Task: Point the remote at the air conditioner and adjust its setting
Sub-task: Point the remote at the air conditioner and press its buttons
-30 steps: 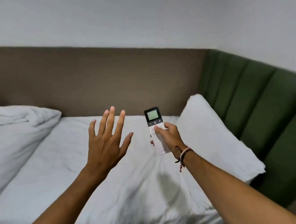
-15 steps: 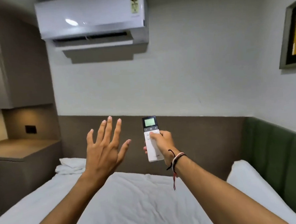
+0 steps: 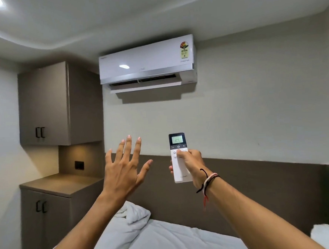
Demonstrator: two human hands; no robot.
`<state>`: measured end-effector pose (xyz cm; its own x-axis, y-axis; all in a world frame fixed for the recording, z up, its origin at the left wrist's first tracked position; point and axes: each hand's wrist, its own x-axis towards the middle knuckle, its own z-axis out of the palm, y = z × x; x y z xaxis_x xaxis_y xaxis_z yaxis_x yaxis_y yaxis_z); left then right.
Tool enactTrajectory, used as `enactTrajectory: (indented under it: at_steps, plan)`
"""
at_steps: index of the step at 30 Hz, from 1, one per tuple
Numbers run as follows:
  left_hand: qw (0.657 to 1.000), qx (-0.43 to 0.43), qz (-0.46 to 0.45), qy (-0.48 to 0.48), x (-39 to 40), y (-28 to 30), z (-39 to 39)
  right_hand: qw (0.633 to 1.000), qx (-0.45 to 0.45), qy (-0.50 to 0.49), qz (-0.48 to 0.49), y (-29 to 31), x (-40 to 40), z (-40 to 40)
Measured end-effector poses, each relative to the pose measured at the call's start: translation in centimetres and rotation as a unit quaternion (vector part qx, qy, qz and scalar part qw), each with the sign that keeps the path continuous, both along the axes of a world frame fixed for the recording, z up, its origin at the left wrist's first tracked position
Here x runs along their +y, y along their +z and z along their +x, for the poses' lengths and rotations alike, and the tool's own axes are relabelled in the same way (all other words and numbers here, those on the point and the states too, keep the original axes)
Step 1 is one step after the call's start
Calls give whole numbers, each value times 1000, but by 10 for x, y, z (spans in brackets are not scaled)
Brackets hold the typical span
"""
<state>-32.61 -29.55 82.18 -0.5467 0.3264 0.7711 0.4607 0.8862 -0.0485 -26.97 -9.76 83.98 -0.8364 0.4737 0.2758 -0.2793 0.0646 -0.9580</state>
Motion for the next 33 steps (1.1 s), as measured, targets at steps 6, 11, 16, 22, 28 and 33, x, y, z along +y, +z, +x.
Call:
enactTrajectory:
  at_steps: [6, 11, 16, 22, 28, 33]
  plan:
    - [1000, 5, 3, 12, -13, 9, 2, 1000, -3, 3, 9, 12, 5, 3]
    - [1000, 12, 4, 15, -13, 13, 2, 1000, 0, -10, 5, 17, 12, 6]
    - [1000, 9, 6, 12, -11, 12, 3, 1000, 2, -12, 14, 19, 13, 7]
    - [1000, 6, 2, 10, -9, 8, 6, 999, 15, -30, 18, 15, 10, 8]
    - [1000, 12, 3, 9, -9, 10, 12, 1000, 4, -11, 21, 12, 12, 10]
    - [1000, 16, 4, 5, -10, 12, 15, 1000, -5, 6, 24, 12, 10, 14]
